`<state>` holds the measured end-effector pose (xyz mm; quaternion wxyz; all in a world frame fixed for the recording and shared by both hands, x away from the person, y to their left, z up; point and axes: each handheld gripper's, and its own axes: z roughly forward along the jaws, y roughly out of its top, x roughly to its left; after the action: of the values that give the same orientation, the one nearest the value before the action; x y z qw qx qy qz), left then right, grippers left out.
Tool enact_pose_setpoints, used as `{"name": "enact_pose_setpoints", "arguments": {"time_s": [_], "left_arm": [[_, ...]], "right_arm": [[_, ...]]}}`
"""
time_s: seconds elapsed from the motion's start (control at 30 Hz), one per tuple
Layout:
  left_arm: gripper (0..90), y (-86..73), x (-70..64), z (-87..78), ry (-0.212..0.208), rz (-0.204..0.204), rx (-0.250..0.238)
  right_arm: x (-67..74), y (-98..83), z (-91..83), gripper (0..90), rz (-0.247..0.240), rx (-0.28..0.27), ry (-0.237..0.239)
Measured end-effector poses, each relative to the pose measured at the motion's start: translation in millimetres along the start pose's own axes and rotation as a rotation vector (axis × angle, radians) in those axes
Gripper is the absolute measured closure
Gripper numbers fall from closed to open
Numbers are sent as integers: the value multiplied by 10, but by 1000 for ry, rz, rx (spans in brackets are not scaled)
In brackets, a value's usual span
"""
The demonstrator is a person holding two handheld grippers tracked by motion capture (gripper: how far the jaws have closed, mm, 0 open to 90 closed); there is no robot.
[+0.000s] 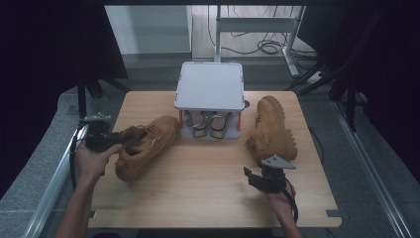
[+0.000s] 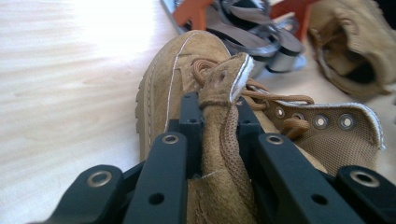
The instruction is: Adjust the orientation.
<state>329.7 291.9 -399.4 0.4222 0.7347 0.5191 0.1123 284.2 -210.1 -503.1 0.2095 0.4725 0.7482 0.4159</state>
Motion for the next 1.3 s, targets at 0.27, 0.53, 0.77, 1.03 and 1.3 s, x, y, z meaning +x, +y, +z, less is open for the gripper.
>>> {"name": "enact_pose_setpoints", "arguments": {"time_s": [0.27, 0.53, 0.77, 1.03, 1.3], "left_arm": [[784, -401, -24, -206, -51, 6, 30], [755, -652, 166, -241, -35, -34, 67], [483, -613, 134, -333, 25, 11, -28], [358, -446, -35, -193, 31, 106, -22], [350, -378, -6, -190, 17, 91, -60]], "right_arm": [[4, 3, -1, 393, -5, 1, -1], [-6, -6, 18, 392, -12, 11, -16], [22, -13, 49, 389, -29, 24, -22], [3, -12, 33, 389, -27, 18, -19], [-23, 3, 41, 388, -41, 14, -6]]}}
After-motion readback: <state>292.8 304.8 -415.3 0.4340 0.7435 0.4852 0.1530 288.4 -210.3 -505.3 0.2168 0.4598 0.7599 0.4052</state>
